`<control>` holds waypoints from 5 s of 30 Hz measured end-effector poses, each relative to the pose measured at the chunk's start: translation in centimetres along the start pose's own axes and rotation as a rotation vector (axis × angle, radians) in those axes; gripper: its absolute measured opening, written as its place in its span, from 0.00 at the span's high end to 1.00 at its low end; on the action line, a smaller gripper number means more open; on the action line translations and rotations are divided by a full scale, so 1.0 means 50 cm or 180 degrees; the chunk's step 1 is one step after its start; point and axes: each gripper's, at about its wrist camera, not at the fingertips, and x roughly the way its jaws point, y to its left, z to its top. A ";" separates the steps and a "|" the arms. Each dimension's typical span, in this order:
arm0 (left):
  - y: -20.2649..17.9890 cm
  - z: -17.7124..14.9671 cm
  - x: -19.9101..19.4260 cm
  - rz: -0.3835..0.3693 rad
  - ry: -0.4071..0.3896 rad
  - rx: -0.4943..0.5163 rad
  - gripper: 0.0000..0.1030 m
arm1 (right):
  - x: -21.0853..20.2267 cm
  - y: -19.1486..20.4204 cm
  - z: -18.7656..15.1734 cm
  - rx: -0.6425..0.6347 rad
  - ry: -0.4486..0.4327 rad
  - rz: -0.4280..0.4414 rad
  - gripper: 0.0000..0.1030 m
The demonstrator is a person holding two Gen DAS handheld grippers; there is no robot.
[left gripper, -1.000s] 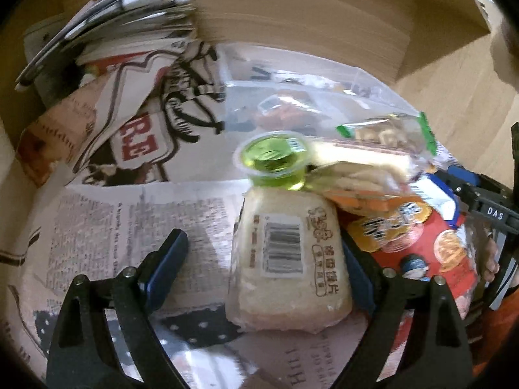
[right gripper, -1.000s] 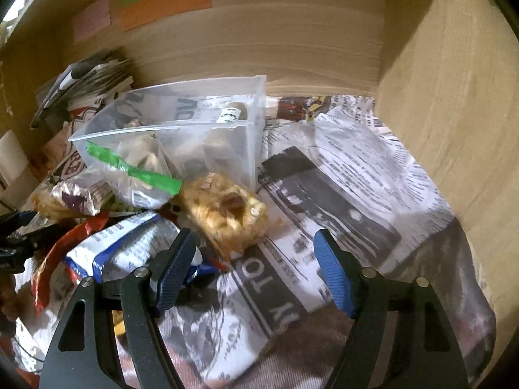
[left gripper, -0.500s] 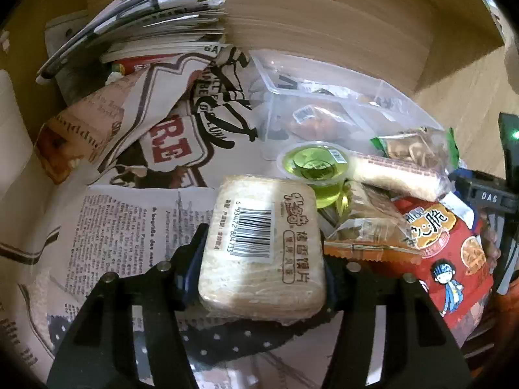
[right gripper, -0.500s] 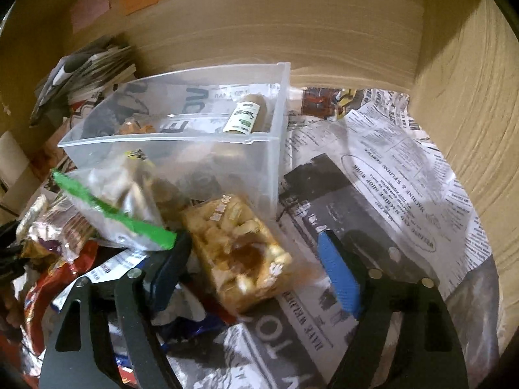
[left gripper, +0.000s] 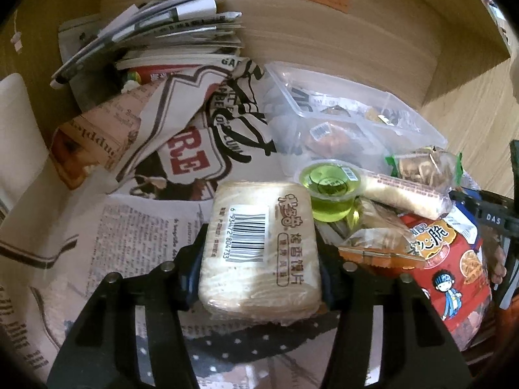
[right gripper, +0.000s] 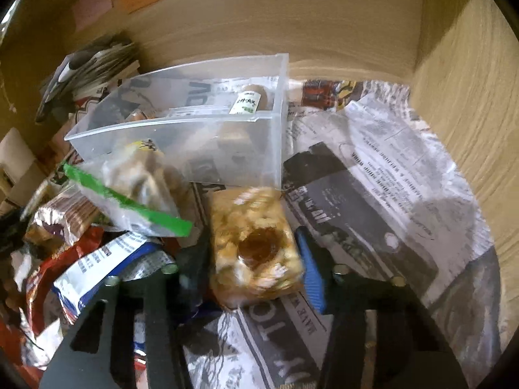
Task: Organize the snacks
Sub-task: 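Place the biscuit block in the box with the left tool while the right tool carries the nut bar there, then release the nut bar into the box with the right tool, then grasp the green jelly cup with the left tool while the right tool grasps the green-sealed snack bag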
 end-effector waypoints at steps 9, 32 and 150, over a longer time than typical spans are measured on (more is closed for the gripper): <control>-0.014 0.032 -0.034 0.0023 -0.0206 0.0090 0.47 | -0.053 -0.036 -0.016 0.0153 -0.0176 -0.0132 0.59; -0.083 0.185 -0.064 -0.0146 -0.0666 0.0363 0.47 | -0.132 0.031 0.094 -0.0049 -0.0872 -0.0010 0.60; -0.070 0.089 0.096 -0.0599 0.0162 0.0362 0.42 | -0.012 0.097 0.056 -0.0048 -0.0262 0.0362 0.39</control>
